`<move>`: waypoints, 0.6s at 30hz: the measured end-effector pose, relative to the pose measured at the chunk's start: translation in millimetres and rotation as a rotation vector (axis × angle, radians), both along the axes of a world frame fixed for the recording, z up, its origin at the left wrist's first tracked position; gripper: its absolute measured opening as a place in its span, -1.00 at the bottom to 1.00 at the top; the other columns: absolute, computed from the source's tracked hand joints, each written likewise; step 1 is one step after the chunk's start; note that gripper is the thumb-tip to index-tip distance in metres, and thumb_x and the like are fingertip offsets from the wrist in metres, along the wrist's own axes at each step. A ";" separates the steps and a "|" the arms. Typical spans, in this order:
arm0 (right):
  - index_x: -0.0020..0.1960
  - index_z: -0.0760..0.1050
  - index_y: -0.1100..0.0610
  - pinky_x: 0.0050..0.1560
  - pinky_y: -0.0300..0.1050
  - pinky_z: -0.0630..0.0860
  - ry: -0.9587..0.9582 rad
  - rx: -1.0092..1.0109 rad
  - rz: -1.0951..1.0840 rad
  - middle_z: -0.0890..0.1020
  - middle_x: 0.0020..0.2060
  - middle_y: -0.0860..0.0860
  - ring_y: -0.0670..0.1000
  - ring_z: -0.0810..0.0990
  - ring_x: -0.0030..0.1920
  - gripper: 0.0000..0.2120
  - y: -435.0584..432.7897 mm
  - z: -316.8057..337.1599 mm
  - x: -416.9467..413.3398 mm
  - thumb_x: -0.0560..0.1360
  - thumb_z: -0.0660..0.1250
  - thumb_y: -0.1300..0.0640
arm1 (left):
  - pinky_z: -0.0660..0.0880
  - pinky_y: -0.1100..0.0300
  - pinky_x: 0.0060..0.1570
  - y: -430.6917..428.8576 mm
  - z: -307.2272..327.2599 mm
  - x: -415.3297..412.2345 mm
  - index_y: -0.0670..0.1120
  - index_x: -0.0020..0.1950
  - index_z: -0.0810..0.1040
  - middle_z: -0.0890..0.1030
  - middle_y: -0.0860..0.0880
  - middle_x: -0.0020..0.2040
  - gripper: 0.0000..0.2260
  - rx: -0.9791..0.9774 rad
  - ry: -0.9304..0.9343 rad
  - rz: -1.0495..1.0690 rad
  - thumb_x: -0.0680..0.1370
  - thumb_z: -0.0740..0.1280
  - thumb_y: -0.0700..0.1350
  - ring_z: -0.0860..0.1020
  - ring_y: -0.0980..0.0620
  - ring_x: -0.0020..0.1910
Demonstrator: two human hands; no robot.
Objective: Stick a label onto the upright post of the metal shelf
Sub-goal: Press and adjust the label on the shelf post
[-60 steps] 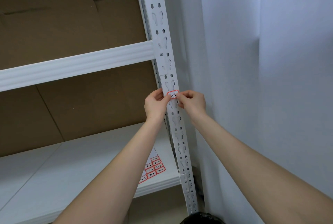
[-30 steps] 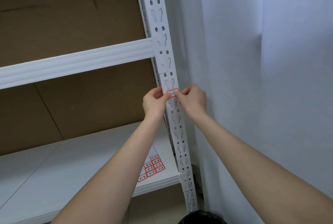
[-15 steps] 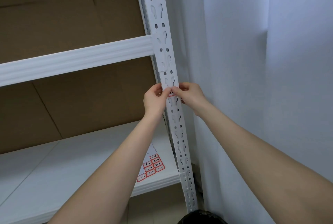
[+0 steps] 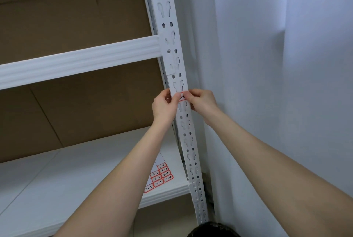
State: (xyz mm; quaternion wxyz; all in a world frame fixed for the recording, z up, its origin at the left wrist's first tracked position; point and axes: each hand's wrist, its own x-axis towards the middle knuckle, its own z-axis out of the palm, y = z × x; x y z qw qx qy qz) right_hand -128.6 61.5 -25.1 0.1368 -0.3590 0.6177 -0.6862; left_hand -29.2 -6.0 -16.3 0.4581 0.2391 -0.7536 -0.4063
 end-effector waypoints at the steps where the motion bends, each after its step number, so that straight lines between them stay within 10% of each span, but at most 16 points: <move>1: 0.05 0.63 0.08 0.14 0.10 0.56 -0.011 -0.007 0.011 0.71 -0.05 0.05 0.05 0.68 -0.01 -0.79 1.6 -0.6 0.9 0.48 0.35 0.03 | 0.55 0.06 0.10 -0.8 -0.9 1.7 -0.10 0.21 0.56 0.65 -0.02 0.07 -0.75 0.001 0.005 -0.019 0.55 0.32 -0.08 0.61 0.04 0.04; 18: 0.17 0.59 0.12 0.13 0.08 0.57 0.066 0.016 -0.029 0.68 0.05 0.06 0.05 0.66 0.03 -0.70 4.4 -12.1 4.1 0.46 0.41 0.10 | 0.53 0.06 0.16 -5.6 -9.5 9.8 -0.01 0.30 0.51 0.61 -0.01 0.19 -0.68 -0.075 -0.042 -0.130 0.54 0.35 -0.16 0.58 0.07 0.13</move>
